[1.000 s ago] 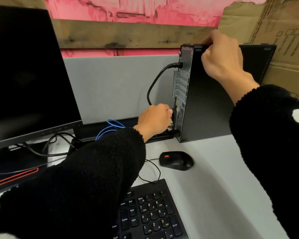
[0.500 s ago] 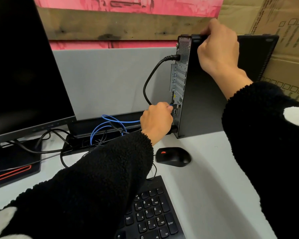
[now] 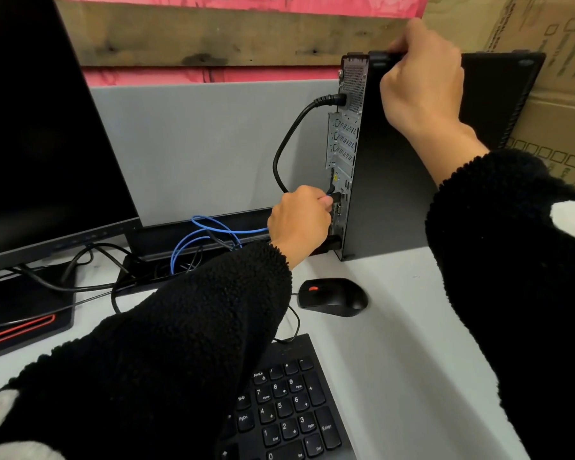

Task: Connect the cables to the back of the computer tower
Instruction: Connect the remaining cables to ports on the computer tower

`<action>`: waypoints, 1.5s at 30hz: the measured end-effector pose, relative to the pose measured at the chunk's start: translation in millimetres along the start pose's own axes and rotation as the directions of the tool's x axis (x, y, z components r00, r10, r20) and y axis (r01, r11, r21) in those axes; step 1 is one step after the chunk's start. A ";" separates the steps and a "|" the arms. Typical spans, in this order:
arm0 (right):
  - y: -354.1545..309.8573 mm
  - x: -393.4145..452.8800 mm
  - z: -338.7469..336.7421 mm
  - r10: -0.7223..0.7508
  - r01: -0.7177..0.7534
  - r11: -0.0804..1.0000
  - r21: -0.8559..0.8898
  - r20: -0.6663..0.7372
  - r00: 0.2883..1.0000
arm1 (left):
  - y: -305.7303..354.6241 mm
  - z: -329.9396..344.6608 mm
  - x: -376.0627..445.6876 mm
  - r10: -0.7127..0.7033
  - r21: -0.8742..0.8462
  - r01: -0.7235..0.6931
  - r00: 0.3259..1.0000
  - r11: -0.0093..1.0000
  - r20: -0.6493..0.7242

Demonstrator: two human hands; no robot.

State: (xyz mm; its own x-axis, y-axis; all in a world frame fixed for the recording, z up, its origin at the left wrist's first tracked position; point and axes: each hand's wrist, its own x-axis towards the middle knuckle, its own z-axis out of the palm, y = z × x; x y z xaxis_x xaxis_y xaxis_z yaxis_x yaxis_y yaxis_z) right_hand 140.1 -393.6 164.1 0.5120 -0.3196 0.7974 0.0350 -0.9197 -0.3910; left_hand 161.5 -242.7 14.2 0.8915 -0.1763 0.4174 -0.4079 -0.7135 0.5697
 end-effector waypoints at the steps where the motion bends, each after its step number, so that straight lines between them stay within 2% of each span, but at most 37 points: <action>1: 0.0 0.2 0.1 0.001 -0.001 1.000 0.004 -0.001 1.000 | 1.3 -0.2 0.4 -0.002 0.010 0.002 1.000 1.000 0.006; 7: 0.8 0.9 3.8 -0.004 0.005 1.000 0.028 -0.032 0.999 | 14.9 -6.8 2.1 0.084 0.265 -0.086 0.996 0.960 0.021; 10: 2.2 1.8 6.5 -0.001 0.002 1.000 0.026 -0.052 0.999 | 19.1 -11.0 2.1 0.125 0.340 -0.131 0.991 0.931 0.039; 22: -1.2 4.4 10.2 -0.010 0.006 0.999 -0.052 -0.076 0.997 | 21.1 -4.8 2.9 0.220 0.420 -0.212 0.975 0.883 0.030; 26: 2.2 5.4 7.5 -0.037 0.036 0.999 -0.026 -0.050 0.998 | 6.6 -4.1 5.7 0.302 0.506 -0.271 0.953 0.819 0.023; 28: 3.2 5.5 6.0 -0.039 0.039 0.999 -0.020 -0.040 0.998 | 0.9 -7.4 8.3 0.363 0.540 -0.312 0.932 0.782 0.013; 31: 4.3 3.9 5.2 -0.036 0.035 0.999 -0.015 -0.035 0.999 | -6.0 -7.2 10.8 0.502 0.541 -0.405 0.864 0.737 -0.037; 37: 6.8 3.9 6.3 -0.041 0.041 0.999 0.000 -0.044 0.998 | -20.7 6.3 22.1 0.721 0.602 -0.521 0.679 0.605 -0.138; 41: 9.1 4.0 8.4 -0.059 0.059 0.998 -0.002 -0.073 0.996 | -24.3 14.8 26.6 0.763 0.618 -0.544 0.630 0.568 -0.147; 45: 8.5 4.7 11.1 -0.062 0.061 0.998 -0.013 -0.082 0.995 | -26.2 20.3 31.7 0.782 0.593 -0.586 0.610 0.552 -0.124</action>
State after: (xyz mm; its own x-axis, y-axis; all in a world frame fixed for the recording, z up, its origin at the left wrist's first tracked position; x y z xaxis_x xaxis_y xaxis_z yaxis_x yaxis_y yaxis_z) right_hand 152.4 -400.4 159.4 0.4370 -0.2795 0.8549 0.0548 -0.9405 -0.3354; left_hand 204.5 -243.4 -1.9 0.2006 -0.5814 0.7885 -0.6306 -0.6926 -0.3502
